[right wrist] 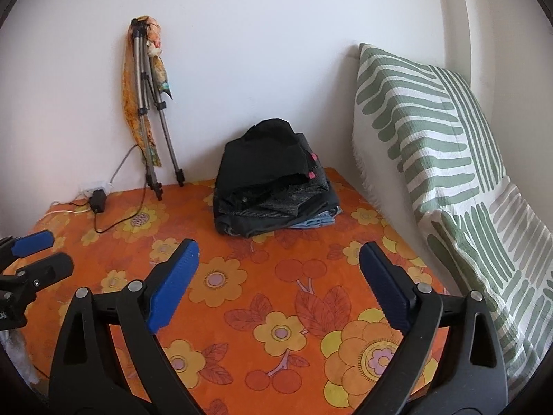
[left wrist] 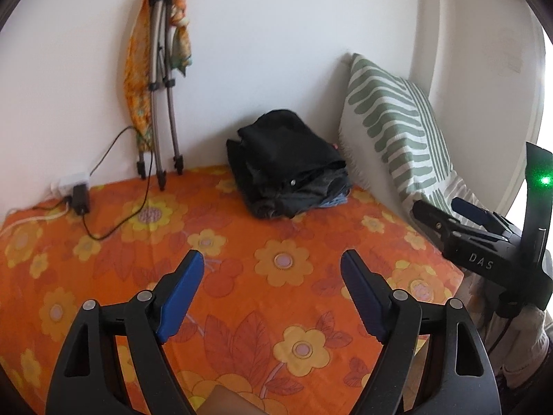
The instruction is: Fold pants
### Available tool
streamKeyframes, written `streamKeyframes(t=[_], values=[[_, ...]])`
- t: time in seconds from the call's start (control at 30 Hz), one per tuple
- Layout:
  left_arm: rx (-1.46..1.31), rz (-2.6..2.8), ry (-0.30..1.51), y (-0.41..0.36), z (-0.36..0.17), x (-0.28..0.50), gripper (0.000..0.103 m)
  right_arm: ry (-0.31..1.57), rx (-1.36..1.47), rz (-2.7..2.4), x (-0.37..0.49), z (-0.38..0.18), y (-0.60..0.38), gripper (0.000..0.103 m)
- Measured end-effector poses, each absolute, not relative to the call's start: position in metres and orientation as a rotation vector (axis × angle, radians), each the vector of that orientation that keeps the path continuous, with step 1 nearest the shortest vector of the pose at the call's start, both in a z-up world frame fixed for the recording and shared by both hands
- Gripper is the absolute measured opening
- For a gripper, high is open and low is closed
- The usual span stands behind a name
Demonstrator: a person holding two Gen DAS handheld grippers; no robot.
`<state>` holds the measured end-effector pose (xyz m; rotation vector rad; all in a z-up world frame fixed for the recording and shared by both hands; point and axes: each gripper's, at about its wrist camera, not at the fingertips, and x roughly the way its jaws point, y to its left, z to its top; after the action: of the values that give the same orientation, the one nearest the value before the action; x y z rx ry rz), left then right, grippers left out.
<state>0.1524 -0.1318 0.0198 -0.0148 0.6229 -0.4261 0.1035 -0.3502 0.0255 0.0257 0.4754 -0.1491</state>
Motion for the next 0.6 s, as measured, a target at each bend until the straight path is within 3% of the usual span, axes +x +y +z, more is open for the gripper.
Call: streamKeyframes(t=[0.6], values=[[0.026,-0.376,0.650,-0.1346,0.0097,0.1542,0.081,0.470,-0.034,-0.162,0.1047,0.0167,-0.3440,0.096]])
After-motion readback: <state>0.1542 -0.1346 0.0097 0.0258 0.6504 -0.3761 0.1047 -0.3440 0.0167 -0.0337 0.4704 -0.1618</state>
